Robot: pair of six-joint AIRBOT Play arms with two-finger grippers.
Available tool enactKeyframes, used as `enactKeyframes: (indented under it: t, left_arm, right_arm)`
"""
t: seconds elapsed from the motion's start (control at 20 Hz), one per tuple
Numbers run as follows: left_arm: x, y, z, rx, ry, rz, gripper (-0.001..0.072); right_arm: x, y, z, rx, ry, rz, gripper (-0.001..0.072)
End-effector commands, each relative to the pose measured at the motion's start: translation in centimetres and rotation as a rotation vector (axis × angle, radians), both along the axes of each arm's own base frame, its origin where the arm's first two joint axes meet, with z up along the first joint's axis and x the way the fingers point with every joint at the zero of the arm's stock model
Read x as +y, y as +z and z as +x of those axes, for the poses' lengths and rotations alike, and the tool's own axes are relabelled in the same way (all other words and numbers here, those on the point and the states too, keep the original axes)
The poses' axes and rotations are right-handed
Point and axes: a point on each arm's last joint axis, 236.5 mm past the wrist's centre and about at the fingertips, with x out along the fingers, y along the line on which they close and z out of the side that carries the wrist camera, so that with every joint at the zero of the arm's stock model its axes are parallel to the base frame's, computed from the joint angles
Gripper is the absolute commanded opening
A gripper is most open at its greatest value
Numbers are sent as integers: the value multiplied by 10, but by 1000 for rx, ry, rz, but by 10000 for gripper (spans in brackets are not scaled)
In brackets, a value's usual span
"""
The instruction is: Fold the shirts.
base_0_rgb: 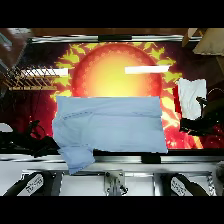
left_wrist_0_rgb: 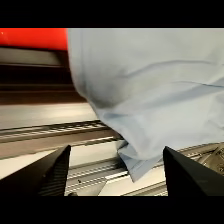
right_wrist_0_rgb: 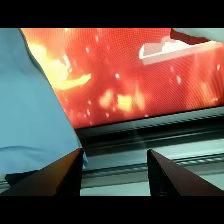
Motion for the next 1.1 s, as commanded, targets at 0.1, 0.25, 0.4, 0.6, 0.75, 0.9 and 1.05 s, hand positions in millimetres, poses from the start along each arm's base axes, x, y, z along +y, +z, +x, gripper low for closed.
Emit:
enactKeyframes:
  t: [0.1, 0.25, 0.4, 0.6, 0.75, 0.9, 1.05]
  left_arm:
    - [-19, -15, -3, -3, -6, -4, 620]
    - [-30, -23, -3, 4, -56, 12, 589]
    - [-39, -28, -7, 44, -71, 10, 589]
    - [-44, -34, -11, 103, -46, 15, 587]
    - [-50, -33, -9, 101, -39, -5, 88]
    - [-52, -31, -12, 108, -51, -14, 31]
    - [-52, -29, -12, 103, -51, -16, 31]
  right_arm:
    - [0, 4, 7, -61, -18, 4, 512]
    - [-1, 4, 7, -61, -18, 3, 512]
    - [-1, 4, 7, -64, -17, 0, 512]
    - [-2, 4, 9, -71, -18, -2, 512]
    - [4, 0, -4, -7, 6, 26, 513]
    - [47, -22, -32, 122, 71, 229, 583]
    - [67, -54, -61, 232, 48, 312, 582]
